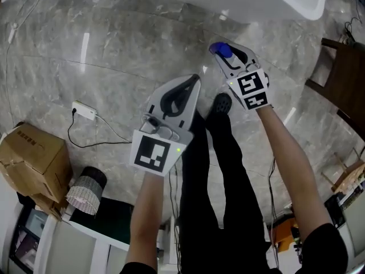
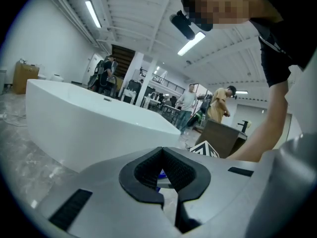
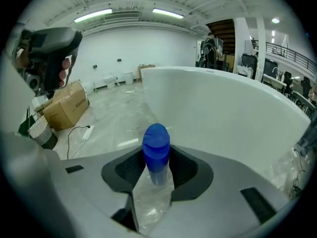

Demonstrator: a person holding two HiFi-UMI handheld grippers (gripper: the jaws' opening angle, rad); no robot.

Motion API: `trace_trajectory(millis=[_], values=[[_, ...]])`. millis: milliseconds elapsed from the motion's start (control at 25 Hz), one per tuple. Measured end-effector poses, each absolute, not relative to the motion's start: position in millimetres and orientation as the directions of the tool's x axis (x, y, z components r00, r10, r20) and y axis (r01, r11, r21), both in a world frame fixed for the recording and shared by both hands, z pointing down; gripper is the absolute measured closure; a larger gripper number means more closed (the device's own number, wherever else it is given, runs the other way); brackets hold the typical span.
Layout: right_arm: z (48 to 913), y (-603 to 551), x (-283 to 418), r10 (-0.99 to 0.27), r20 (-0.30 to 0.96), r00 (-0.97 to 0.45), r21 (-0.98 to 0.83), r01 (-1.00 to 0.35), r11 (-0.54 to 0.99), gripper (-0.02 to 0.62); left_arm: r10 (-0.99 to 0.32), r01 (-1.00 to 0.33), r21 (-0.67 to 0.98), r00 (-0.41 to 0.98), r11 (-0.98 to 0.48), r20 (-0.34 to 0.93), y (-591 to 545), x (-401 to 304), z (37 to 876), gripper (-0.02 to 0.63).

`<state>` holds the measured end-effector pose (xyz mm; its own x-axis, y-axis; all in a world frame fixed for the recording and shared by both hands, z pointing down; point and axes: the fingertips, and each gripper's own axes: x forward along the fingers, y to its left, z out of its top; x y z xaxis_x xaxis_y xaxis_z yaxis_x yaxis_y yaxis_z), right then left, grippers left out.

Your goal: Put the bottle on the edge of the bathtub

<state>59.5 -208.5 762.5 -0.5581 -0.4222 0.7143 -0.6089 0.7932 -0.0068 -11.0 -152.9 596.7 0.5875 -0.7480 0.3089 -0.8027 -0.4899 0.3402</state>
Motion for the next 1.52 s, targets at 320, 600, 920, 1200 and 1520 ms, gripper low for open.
trace_trajectory(millis=[320,600,920,1200,1520], values=[[867,-228,52,-0.393,0.744,-0.540,-0.003,-0.591,0.807,0.446,-0.746,-0.810,0.312,0.582,-0.497,0.324,-178,-12,695,0.595],[950,-256,37,-0.383,0.773,-0.505,0.034,-0.571,0.820,0.446,-0.741,-0.810,0.304,0.584,-0.502,0.332,-191,-22,762,0.595],[1029,-273,22,-0.366,0.813,-0.453,0.071,-0.545,0.835,0.446,-0.728,-0.809,0.323,0.585,-0.492,0.357,-188,-37,822,0.595],[1075,-276,17,-0.347,0.844,-0.409,0.085,-0.537,0.839,0.446,-0.726,-0.812,0.331,0.581,-0.481,0.367,-190,-48,854,0.595],[1093,-278,22,-0.348,0.865,-0.362,0.102,-0.552,0.828,0.446,-0.720,-0.812,0.327,0.581,-0.483,0.379,-185,-51,861,0.595]])
